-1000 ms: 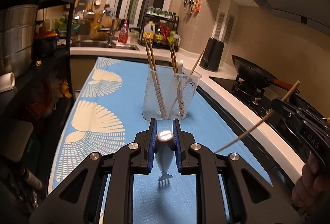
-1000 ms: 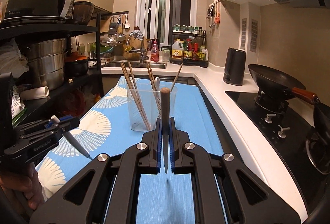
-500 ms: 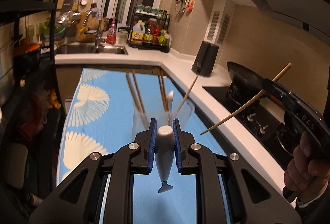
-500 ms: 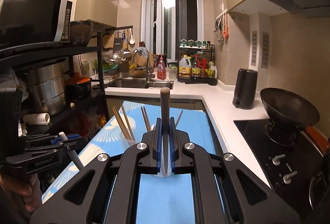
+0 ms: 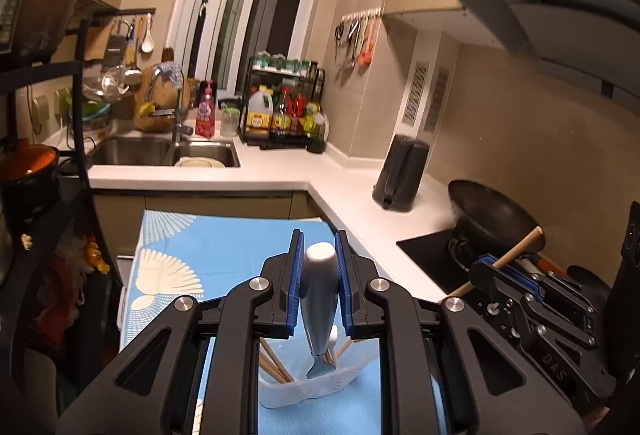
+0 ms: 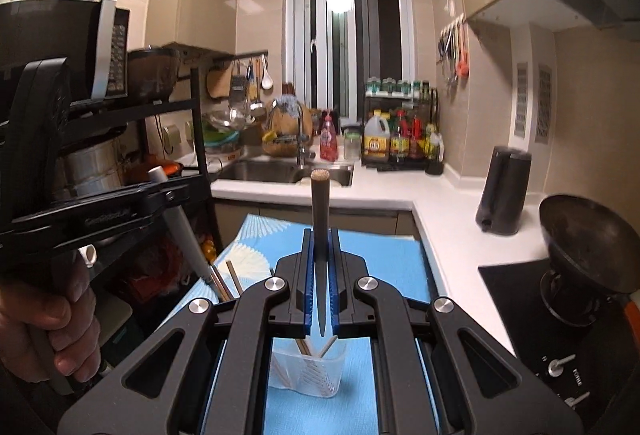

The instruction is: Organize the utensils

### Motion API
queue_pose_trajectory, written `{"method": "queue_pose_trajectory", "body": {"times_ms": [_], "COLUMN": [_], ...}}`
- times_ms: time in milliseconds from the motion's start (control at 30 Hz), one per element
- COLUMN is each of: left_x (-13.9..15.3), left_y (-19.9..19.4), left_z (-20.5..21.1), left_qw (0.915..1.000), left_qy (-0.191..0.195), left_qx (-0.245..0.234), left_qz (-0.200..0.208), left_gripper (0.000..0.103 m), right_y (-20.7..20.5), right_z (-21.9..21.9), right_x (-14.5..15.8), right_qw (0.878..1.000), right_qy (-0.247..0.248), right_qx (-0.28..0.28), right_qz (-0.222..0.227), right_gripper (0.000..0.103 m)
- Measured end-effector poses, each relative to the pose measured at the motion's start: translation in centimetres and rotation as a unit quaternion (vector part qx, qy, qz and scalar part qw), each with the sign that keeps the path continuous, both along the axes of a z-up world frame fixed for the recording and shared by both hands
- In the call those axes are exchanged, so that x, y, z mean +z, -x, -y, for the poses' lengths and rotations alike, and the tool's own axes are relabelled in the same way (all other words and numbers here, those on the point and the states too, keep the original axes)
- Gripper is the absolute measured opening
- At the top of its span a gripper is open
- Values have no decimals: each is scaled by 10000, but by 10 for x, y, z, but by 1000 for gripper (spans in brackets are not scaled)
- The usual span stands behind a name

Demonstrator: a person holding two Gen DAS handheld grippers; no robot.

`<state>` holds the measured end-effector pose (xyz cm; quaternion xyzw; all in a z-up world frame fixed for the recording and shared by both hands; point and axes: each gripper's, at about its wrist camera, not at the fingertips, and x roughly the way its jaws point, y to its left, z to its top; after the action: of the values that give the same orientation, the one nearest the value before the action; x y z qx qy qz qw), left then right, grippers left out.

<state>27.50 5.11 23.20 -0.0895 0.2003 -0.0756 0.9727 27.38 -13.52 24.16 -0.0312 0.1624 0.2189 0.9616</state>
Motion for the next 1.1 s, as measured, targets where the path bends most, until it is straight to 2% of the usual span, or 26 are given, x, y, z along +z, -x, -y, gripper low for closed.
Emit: {"method": "queue_pose_trajectory", "body": {"times_ms": [167, 400, 467, 500, 567, 667, 867, 933, 1100], "left_x": [-48, -98, -103, -103, -98, -85, -59, -51, -44], "left_y": [-37, -54, -54, -53, -47, -36, -6, 9, 35], "left_z": [8, 20, 20, 18, 17, 12, 11, 12, 12], "left_qw": [9987, 9948, 9944, 9948, 9959, 9975, 9984, 9982, 9974], "left_qy": [-158, -465, -526, -534, -521, -451, -469, -503, -476], "left_qx": [-100, -240, -201, -169, -127, -34, 207, 302, 535], "left_qz": [-475, -870, -898, -856, -726, -544, -245, -142, -69], "left_gripper": [16, 16, 26, 35, 37, 44, 61, 66, 73], "right_y": [-25, -49, -53, -54, -54, -48, -27, -13, 16], "right_z": [-5, -13, -13, -12, -10, -7, 2, 6, 13], "right_x": [-35, -76, -83, -85, -85, -80, -64, -56, -46], "right_qw": [9991, 9955, 9945, 9941, 9940, 9946, 9966, 9975, 9983], "right_qy": [136, 346, 342, 347, 337, 337, 300, 263, 218], "right_qx": [0, 38, 20, 3, -41, -84, -192, -241, -377], "right_qz": [-404, -880, -993, -1025, -1040, -980, -746, -606, -374], "right_gripper": [6, 7, 10, 15, 20, 34, 39, 47, 52]}}
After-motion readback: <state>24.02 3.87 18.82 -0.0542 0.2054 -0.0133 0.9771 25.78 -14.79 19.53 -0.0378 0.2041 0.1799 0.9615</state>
